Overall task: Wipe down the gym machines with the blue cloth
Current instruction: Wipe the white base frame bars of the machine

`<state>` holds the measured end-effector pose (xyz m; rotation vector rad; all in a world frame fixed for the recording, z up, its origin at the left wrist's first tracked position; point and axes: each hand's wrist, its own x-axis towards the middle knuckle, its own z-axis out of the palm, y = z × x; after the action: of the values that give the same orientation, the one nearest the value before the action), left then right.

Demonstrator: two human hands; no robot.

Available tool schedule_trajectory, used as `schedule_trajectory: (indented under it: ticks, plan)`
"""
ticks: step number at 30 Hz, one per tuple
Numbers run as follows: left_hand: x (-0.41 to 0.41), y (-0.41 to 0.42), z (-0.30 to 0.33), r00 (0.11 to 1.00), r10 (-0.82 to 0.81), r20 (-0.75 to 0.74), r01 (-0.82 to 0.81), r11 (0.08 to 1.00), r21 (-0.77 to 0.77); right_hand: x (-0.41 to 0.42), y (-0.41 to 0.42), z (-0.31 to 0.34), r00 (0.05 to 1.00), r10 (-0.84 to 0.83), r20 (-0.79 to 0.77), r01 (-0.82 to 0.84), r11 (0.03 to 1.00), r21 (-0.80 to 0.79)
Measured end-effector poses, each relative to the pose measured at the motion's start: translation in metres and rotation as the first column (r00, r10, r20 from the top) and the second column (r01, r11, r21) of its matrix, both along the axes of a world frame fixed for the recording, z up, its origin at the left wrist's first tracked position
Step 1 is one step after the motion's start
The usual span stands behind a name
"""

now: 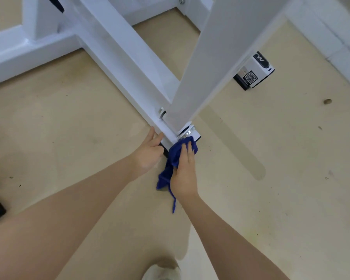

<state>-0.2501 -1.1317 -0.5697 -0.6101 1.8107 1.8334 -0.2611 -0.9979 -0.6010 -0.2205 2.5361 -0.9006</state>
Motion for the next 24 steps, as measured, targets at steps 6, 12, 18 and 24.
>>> schedule_trajectory:
  ticks: [6, 12, 18, 24]
  plan:
    - [-0.005, 0.004, 0.001, 0.997, 0.027, 0.073, -0.03, 0.999, 0.043, -0.029, 0.006, 0.001, 0.999, -0.033, -0.04, 0.037, 0.995, 0.088]
    - [-0.011, -0.005, 0.0, 0.983, 0.131, 0.131, -0.144, 0.984, 0.101, 0.02, 0.021, -0.024, 0.763, 0.603, -0.234, -0.428, 0.742, 0.517]
    - [-0.011, -0.023, -0.003, 0.947, 0.3, 0.119, -0.321, 0.913, 0.251, -0.027, -0.018, -0.025, 0.428, 0.849, -0.311, -0.391, 0.484, 0.783]
    - [-0.018, -0.041, 0.007, 0.979, 0.202, 0.039, -0.206, 0.963, 0.171, -0.031, -0.004, -0.008, 0.361, 0.93, 0.069, -0.336, 0.06, 0.94]
